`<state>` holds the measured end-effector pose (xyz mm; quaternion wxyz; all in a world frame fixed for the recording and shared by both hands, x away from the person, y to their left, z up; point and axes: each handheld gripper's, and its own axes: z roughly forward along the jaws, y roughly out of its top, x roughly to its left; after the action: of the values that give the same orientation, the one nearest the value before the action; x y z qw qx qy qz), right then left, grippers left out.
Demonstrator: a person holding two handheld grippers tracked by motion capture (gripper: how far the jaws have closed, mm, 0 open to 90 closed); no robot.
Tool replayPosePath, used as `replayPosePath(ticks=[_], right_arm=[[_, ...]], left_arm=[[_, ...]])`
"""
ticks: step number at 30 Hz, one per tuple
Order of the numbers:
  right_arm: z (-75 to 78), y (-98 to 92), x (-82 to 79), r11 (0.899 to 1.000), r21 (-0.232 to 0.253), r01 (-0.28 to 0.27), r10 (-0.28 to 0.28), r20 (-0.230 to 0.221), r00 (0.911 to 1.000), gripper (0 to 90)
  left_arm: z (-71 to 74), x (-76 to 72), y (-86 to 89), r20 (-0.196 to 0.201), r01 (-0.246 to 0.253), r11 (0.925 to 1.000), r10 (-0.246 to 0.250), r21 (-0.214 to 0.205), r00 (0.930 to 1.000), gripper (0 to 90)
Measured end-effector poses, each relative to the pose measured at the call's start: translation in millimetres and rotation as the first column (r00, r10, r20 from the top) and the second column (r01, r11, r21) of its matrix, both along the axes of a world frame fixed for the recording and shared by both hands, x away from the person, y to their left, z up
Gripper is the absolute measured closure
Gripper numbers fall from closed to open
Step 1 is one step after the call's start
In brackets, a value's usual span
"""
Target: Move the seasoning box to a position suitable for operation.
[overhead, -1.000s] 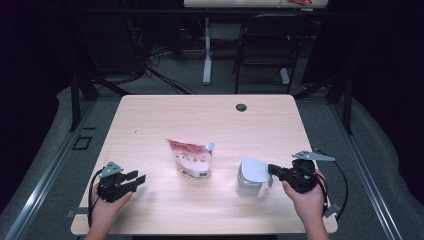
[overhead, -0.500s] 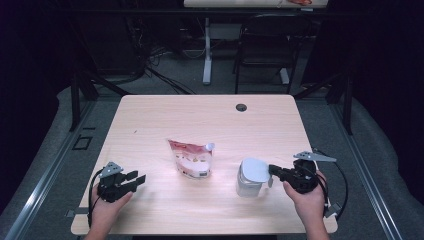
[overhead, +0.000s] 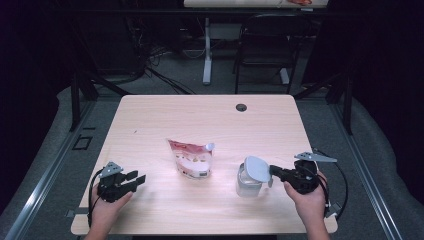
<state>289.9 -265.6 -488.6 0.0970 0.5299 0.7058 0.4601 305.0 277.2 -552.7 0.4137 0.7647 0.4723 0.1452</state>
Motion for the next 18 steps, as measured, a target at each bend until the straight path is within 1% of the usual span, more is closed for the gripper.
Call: replayPosePath(ticks=[13, 15, 18], right_arm=[[-1.0, -0.9, 0.0, 1.000, -0.001, 0.002, -0.002, -0.004, 1.0000, 90.0], [-1.4, -1.2, 0.0, 1.000, 0.006, 0.000, 0.000, -0.004, 1.0000, 90.0], [-1.9, -2.0, 0.0, 1.000, 0.008, 0.003, -0.003, -0.006, 1.0000, 90.0]], left_arm=[[-0.1, 0.2, -0.3, 0.001, 0.000, 1.0000, 0.000, 0.001, 1.0000, 58.0], [0.4, 0.1, 0.1, -0.005, 0.006, 1.0000, -0.005, 0.005, 1.0000, 58.0], [-0.1, 0.2, -0.2, 0.001, 0.000, 1.0000, 0.000, 0.001, 1.0000, 58.0]])
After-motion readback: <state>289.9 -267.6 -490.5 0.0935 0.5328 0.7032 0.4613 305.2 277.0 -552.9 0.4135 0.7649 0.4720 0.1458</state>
